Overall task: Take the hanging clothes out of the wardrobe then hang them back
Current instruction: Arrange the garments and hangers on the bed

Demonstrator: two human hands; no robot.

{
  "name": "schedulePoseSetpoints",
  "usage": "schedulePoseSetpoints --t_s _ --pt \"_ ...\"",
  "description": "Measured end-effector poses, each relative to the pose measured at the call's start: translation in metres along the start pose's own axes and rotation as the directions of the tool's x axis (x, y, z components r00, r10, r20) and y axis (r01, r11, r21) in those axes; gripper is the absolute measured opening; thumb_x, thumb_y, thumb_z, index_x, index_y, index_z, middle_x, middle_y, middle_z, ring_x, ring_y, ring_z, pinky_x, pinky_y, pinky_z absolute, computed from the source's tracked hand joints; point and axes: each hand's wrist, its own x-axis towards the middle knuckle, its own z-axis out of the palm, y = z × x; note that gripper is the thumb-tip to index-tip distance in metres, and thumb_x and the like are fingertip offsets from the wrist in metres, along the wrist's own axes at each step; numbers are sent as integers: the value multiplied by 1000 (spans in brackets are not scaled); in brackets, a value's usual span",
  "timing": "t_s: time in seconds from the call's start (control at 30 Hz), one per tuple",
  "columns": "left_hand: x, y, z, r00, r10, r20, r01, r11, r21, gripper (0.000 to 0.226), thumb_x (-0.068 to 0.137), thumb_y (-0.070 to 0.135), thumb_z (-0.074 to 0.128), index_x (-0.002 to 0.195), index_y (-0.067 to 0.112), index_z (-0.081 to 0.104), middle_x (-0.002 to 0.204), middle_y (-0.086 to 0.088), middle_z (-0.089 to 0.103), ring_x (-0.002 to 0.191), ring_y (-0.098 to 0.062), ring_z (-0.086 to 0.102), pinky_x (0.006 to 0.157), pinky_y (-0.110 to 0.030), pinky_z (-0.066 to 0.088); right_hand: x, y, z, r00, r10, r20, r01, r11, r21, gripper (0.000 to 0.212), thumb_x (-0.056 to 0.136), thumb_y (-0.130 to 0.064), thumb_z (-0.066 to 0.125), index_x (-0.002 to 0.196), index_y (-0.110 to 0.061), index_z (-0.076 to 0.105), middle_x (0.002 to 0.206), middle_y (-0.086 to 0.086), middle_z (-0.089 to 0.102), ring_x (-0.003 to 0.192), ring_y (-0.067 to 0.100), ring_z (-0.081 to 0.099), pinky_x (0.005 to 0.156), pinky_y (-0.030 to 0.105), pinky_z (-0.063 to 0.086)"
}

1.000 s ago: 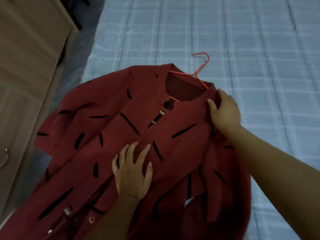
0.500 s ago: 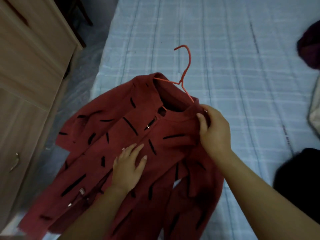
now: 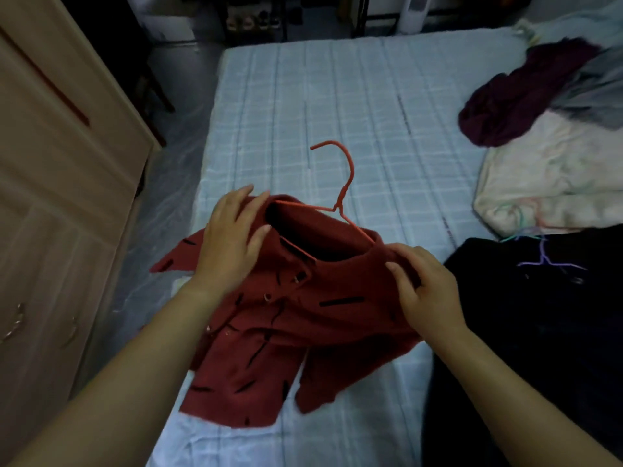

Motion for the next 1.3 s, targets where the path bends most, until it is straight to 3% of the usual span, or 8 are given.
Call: schedulePoseSetpoints --t_s 0.17,0.3,0.4,0.53,0.7,0.87,1.0,1.3 --pt "-17 60 -17 969 96 228 -121 988 96 50 94 41 32 143 29 35 140 -6 44 132 -27 37 110 -59 18 -46 -9 -79 994 -29 -104 33 999 30 21 87 -9 56 105 -8 65 90 -1 62 86 6 57 84 12 41" --pt "-48 123 -19 987 152 52 -151 988 -25 49 93 30 47 141 25 36 121 -15 45 109 -31 49 99 -48 39 -90 -13 -143 983 -32 -181 36 999 20 21 86 -6 57 104 -7 66 93 -3 62 89 0 57 85 9 39" --pt "-57 182 -24 989 133 -66 -139 986 -92 54 93 26 52 142 17 32 130 -19 38 119 -31 40 101 -37 35 -127 -17 -195 974 -66 -214 71 997 13 21 85 -4 59 103 -7 67 92 -3 63 90 -7 56 84 8 39" --pt "-65 276 -33 941 321 107 -322 947 -12 54 93 41 30 140 16 39 129 -14 51 119 -33 46 104 -55 32 -185 -13 -274 948 -71 -310 67 997 -23 20 85 -4 59 102 -9 68 92 -11 61 90 -8 56 83 9 39" --pt "-111 412 -14 885 463 43 -456 882 -117 31 92 42 31 111 27 50 101 -7 64 93 -30 60 75 -38 50 -274 8 -393 896 -16 -443 -57 987 -152 19 89 -12 57 104 -10 67 95 -1 65 91 2 57 86 10 39" --pt "-130 566 2 874 458 -159 -485 837 -253 35 92 44 38 99 24 66 96 5 70 85 -17 62 64 -25 39 -336 44 -501 788 32 -614 -253 927 -277 28 90 -33 48 110 -22 65 103 -7 65 100 17 60 89 46 46" --pt "-123 666 22 867 475 -154 -496 786 -369 23 92 46 48 96 31 64 91 8 69 85 -18 62 62 -26 35 -358 83 -567 704 22 -710 -364 869 -334 29 89 -37 48 110 -26 64 102 -1 65 98 23 59 86 52 45" --pt "-60 783 135 799 599 -40 -532 675 -511 19 88 46 56 97 31 62 89 8 67 85 -16 61 66 -27 41 -330 192 -681 687 -49 -725 -414 793 -446 26 87 -29 54 105 -17 70 92 -1 66 88 15 56 83 28 41"
